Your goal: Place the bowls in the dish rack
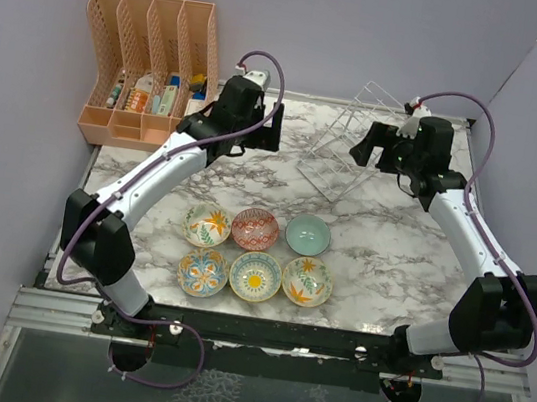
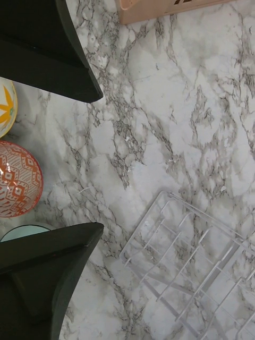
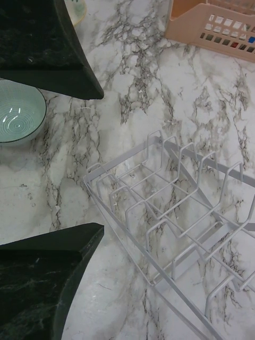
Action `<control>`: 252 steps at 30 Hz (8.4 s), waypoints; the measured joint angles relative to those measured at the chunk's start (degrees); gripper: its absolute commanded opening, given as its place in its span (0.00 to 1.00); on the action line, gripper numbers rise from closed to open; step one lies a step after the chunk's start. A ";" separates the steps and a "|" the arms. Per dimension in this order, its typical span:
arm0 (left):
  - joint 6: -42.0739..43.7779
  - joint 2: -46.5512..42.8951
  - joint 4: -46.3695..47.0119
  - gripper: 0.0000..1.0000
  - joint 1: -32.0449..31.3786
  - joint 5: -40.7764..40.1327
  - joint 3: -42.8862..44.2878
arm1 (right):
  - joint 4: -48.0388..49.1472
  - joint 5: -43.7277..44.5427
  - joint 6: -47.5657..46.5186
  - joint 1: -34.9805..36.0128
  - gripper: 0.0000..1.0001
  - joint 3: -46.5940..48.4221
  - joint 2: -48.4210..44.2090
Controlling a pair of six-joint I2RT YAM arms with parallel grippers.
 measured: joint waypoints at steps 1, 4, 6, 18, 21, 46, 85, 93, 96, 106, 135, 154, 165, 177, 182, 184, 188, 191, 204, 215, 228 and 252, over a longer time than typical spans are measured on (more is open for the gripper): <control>0.66 -0.44 0.72 0.99 0.00 0.44 -0.72 | -0.02 0.09 0.00 0.00 0.99 0.00 0.00; 2.54 -3.02 4.35 0.99 0.00 2.95 -4.94 | -0.04 0.31 0.00 0.00 0.99 0.00 0.00; 3.67 -5.53 7.67 0.99 0.00 5.99 -8.98 | -0.07 0.70 0.00 0.00 0.99 0.00 0.00; 7.80 -7.48 16.87 0.98 -14.03 13.57 -14.38 | -4.20 10.38 0.55 -0.59 0.99 2.54 -0.02; 9.07 -3.96 16.59 0.94 -18.27 13.64 -13.09 | -5.66 10.99 1.53 -1.84 0.99 2.19 -0.02; 7.87 20.98 0.94 0.55 -32.09 4.31 2.03 | -7.34 9.31 7.52 -10.38 1.00 -13.99 -7.67; 6.84 23.17 -0.72 0.00 -30.69 -6.95 6.56 | -10.43 10.36 8.98 -10.38 0.98 -11.91 -7.13; 0.85 20.31 1.68 0.00 -23.56 -3.74 21.16 | -12.74 9.84 9.92 -10.38 0.98 -4.57 -5.25; -3.96 16.13 5.53 0.00 -17.73 -0.57 17.64 | -13.38 9.38 10.34 -10.38 0.98 -2.69 -4.57; -27.61 6.82 31.95 0.00 -4.46 6.97 -9.14 | -16.94 6.84 9.31 -10.38 0.96 8.31 0.94; -62.47 25.53 90.25 0.00 -12.79 -11.76 -19.32 | -16.57 -0.61 6.14 -10.38 0.96 5.01 1.86; -65.55 28.83 95.62 0.00 -15.47 -22.03 -19.23 | -16.52 -3.26 6.03 -10.38 0.93 4.17 1.81; -68.32 32.54 90.09 0.00 -16.20 -22.73 -12.41 | -16.50 -3.80 6.08 -10.38 0.93 4.48 1.92; -71.01 33.97 89.46 0.00 -16.46 -22.84 -14.99 | -16.50 -3.80 6.03 -10.38 0.93 4.55 2.78; -72.28 36.52 91.14 0.00 -16.39 -23.61 -14.73 | -16.50 -3.82 6.01 -10.38 0.93 4.61 3.06; -72.89 37.31 91.58 0.00 -16.33 -23.82 -14.56 | -16.50 -3.82 5.99 -10.38 0.93 4.66 3.15; -73.81 38.07 91.69 0.00 -16.33 -23.96 -13.77 | -16.50 -3.91 5.99 -10.38 0.93 4.81 3.37; -75.12 38.51 92.35 0.00 -16.31 -24.04 -13.66 | -16.48 -4.26 5.97 -10.38 0.93 5.53 3.91; -77.11 38.77 96.80 0.00 -15.61 -24.33 -13.70 | -16.46 -4.94 5.99 -10.38 0.92 6.32 4.39; -78.23 40.15 100.48 0.00 -15.52 -27.67 -11.89 | -16.44 -6.60 6.03 -10.38 0.89 6.32 4.46; -77.48 41.03 100.21 0.00 -15.19 -28.68 -11.89 | -16.31 -7.69 6.16 -10.38 0.88 6.32 6.84; -62.90 49.90 97.98 0.00 -3.04 -7.13 7.23 | -13.46 -8.66 6.58 -10.38 0.88 7.76 6.86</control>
